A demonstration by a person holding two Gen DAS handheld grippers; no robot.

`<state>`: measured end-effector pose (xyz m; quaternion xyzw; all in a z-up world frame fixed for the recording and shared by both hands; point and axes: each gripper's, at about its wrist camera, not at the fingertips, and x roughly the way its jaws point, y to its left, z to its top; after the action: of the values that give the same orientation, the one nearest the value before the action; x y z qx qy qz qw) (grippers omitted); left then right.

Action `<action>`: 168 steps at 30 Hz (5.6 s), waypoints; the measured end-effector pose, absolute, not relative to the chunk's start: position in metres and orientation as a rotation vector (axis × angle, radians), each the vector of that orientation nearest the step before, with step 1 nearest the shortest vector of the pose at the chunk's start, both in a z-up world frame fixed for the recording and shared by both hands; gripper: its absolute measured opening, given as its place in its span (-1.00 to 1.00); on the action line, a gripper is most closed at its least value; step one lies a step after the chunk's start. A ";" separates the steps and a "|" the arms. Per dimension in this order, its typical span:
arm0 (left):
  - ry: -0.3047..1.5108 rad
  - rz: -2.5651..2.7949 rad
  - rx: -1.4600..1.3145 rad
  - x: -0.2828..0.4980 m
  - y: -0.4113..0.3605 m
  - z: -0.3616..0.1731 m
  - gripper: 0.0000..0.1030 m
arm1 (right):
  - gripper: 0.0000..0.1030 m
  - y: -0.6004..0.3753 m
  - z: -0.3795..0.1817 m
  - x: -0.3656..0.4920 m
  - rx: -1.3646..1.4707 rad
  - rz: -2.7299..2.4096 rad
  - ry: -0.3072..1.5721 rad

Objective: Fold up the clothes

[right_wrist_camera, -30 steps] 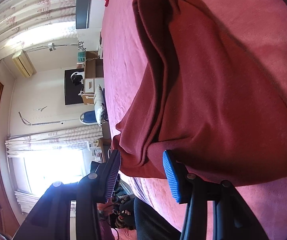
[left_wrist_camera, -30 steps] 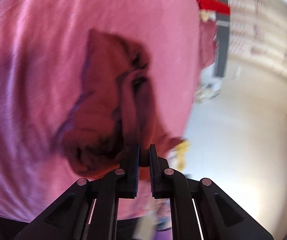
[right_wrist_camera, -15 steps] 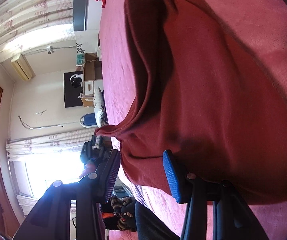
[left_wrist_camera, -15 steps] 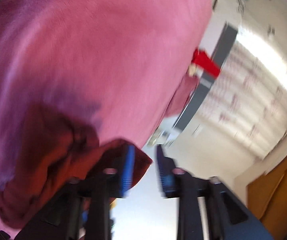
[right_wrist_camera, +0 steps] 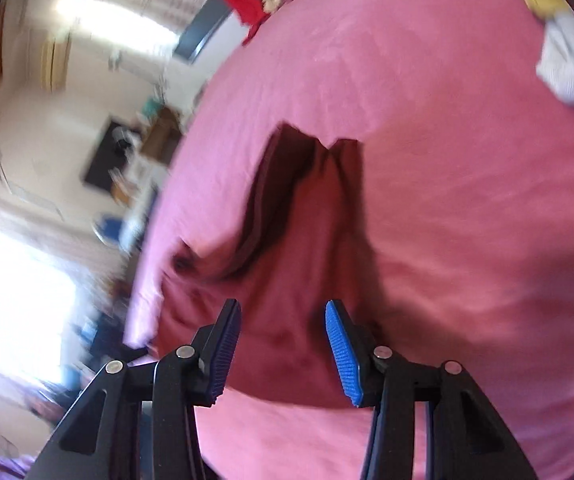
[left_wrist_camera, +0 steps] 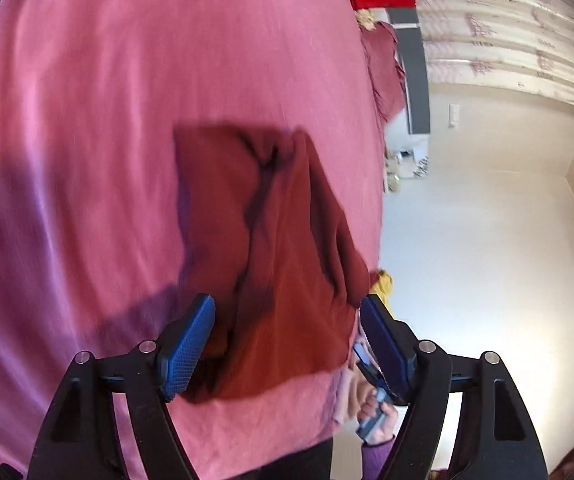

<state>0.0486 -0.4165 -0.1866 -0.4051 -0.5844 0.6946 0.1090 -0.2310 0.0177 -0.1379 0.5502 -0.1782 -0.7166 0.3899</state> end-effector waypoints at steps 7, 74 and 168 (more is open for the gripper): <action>-1.481 2.148 -1.172 0.062 -0.396 -0.171 0.49 | -0.11 0.025 -0.143 -0.210 1.389 -1.918 -0.248; -1.001 2.419 -1.263 0.071 -0.369 -0.148 0.28 | -0.49 -0.002 -0.153 -0.200 1.394 -1.708 -0.232; -0.066 3.178 -1.164 -0.044 -0.338 -0.092 0.08 | -0.41 -0.083 -0.211 -0.136 1.229 -2.132 0.018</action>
<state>-0.0442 -0.3383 -0.0919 -0.3413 -0.0193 0.9319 -0.1212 -0.1356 -0.0826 -0.2106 0.4709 0.0070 -0.8167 0.3335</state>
